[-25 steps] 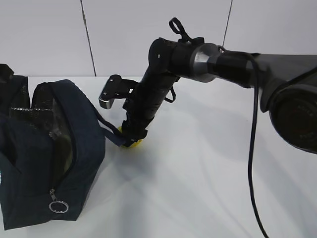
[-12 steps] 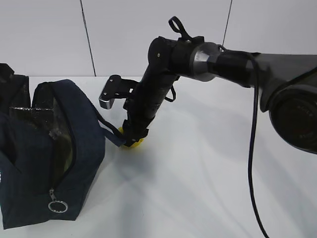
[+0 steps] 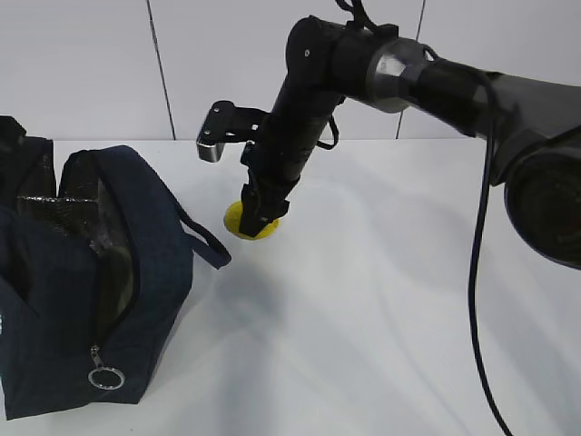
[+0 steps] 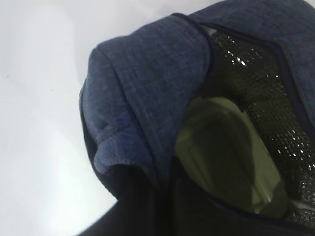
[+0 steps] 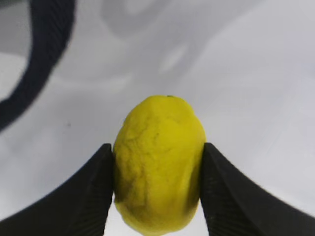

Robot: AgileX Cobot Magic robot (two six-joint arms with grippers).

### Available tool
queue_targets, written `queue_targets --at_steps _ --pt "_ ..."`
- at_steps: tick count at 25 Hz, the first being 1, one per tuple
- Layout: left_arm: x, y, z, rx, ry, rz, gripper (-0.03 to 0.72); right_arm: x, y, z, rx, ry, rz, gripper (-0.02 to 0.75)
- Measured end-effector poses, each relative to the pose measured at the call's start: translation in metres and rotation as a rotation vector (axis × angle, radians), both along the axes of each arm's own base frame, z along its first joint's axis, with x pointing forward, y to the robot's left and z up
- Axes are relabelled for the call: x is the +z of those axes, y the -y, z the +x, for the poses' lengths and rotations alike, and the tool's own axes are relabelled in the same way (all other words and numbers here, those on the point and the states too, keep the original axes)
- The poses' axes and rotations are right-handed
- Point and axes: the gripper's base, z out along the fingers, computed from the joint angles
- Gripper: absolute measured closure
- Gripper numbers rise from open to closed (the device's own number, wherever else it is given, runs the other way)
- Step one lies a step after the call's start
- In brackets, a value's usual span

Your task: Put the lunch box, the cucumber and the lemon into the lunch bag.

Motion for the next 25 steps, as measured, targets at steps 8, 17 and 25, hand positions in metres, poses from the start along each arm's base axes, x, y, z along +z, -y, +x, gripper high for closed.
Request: queue_targets --at_steps 8,17,25 --pt "0.0 0.0 0.0 0.0 0.001 0.0 0.693 0.039 0.023 0.006 -0.155 0.027 0.034 0.337" --pt "0.001 0.003 0.001 0.01 0.014 -0.044 0.693 0.12 0.019 -0.018 -0.376 -0.057 0.277 0.337" --pt "0.008 0.015 0.009 0.062 0.097 -0.219 0.693 0.168 0.012 -0.045 -0.339 -0.017 0.35 0.338"
